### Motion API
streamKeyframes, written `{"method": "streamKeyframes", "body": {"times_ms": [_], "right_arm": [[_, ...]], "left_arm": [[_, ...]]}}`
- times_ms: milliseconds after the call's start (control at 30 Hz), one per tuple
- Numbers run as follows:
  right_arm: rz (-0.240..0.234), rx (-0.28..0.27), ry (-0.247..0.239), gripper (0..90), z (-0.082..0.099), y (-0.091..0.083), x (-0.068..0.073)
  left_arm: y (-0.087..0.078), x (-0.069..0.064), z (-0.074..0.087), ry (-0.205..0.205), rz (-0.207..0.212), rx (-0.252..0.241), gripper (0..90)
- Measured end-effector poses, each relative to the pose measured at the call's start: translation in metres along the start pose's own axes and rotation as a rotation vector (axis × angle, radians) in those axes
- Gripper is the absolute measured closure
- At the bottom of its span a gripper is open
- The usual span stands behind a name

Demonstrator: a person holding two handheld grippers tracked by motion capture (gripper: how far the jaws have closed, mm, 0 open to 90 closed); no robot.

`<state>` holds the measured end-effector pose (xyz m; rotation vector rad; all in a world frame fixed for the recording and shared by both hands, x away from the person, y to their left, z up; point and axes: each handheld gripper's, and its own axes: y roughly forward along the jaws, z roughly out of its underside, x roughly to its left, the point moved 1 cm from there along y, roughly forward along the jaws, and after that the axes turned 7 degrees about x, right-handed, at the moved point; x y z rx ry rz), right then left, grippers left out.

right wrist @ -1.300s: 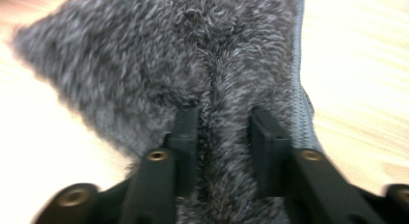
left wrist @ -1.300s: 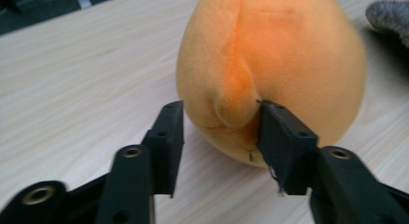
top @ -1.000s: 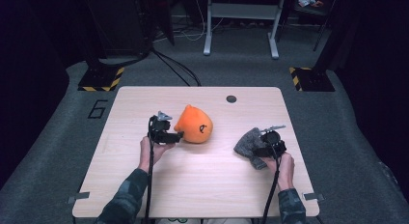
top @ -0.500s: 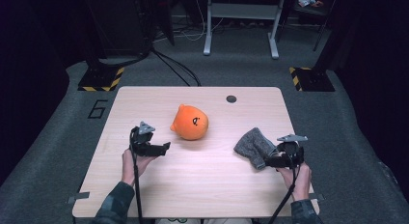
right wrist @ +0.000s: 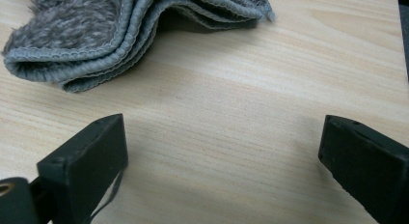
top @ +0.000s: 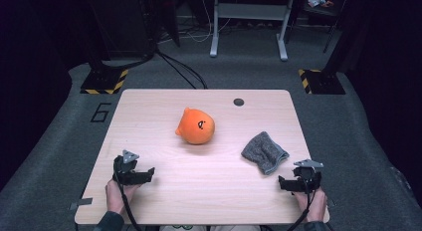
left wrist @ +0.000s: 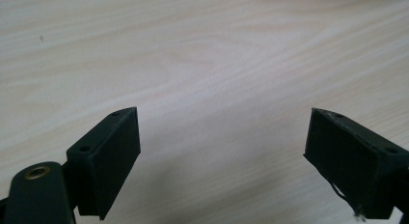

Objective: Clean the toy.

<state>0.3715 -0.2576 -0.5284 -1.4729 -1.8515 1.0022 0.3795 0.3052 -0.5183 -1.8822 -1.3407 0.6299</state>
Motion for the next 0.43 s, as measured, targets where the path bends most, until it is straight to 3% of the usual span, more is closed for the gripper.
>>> {"method": "streamKeyframes", "body": {"times_ms": [133,167,200,267,433], "right_arm": [[-0.009,-0.021,0.007,0.0,0.003,0.002,-0.003],[-0.024,-0.039,0.012,0.0,0.004,0.004,-0.005],[-0.023,-0.071,0.016,0.0,0.007,0.005,-0.006],[-0.017,-0.081,0.015,0.0,0.008,0.005,-0.006],[-0.017,-0.082,0.014,0.0,0.008,0.005,-0.006]], "left_arm": [[0.009,-0.001,0.009,0.002,-0.005,0.023,11.9],[0.009,0.0,0.011,-0.012,0.011,0.012,12.1],[0.01,0.0,0.013,-0.023,0.003,-0.013,11.8],[0.012,0.0,0.017,-0.027,-0.003,-0.062,11.8],[0.012,0.0,0.017,-0.027,-0.003,-0.063,12.0]]}}
